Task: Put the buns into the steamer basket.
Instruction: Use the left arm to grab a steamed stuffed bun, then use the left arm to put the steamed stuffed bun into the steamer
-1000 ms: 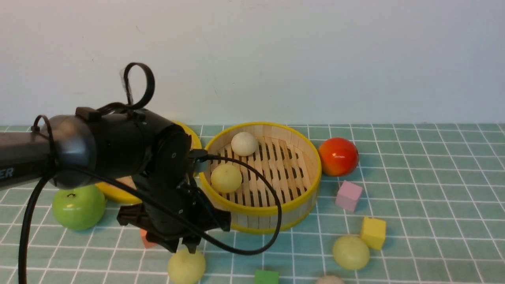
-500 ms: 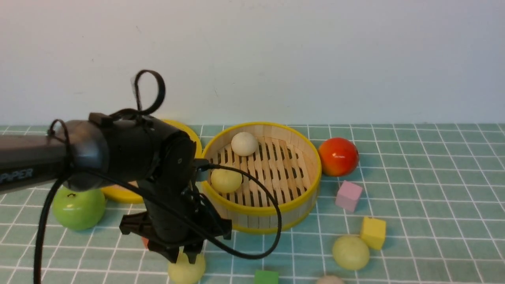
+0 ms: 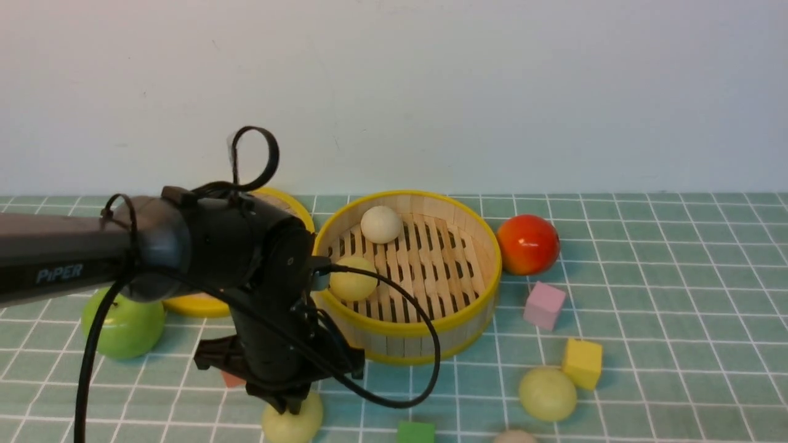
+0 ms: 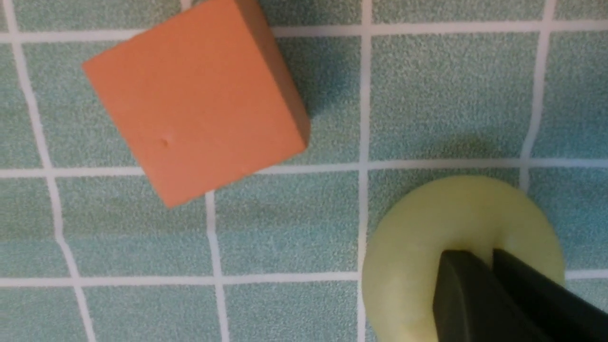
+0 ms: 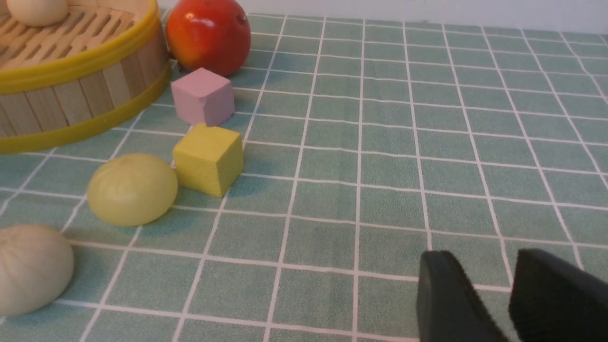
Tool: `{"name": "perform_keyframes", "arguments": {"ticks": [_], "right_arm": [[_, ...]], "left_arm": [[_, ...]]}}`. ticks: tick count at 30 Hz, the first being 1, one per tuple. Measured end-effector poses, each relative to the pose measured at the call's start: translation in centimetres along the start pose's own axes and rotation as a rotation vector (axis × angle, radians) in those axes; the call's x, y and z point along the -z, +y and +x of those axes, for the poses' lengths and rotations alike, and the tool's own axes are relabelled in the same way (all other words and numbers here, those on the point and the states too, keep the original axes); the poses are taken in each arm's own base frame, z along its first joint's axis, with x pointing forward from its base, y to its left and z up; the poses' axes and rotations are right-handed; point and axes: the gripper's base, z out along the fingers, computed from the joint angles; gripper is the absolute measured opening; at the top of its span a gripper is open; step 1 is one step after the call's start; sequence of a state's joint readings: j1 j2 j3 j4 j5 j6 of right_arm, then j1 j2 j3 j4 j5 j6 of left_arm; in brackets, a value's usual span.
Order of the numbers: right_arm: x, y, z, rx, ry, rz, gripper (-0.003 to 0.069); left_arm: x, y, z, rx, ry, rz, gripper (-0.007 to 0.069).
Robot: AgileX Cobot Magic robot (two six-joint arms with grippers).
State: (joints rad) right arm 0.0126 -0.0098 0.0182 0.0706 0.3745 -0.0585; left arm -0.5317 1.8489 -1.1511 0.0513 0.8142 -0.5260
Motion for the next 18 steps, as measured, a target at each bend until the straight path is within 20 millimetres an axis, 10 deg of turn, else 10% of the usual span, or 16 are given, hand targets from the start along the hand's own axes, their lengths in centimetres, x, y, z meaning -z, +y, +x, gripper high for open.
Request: {"name": "perform_keyframes", "arguments": {"ticks": [5,14,18], "right_arm": [[0.0,0.0,0.0,0.000,0.000,0.000,0.0239],[0.0,0.0,0.0,0.000,0.000,0.000,0.0239],[0.0,0.0,0.0,0.000,0.000,0.000,0.0239]], "left_arm": [[2.0,-0.3,-0.7,-0.026,0.006,-0.004,-0.0013],[11.1,-3.1,-5.3,-0.048,-0.225,0.188,-0.0013],[11.5,-4.4,-6.9,-0.037,-0.267,0.272,-0.0013]]}}
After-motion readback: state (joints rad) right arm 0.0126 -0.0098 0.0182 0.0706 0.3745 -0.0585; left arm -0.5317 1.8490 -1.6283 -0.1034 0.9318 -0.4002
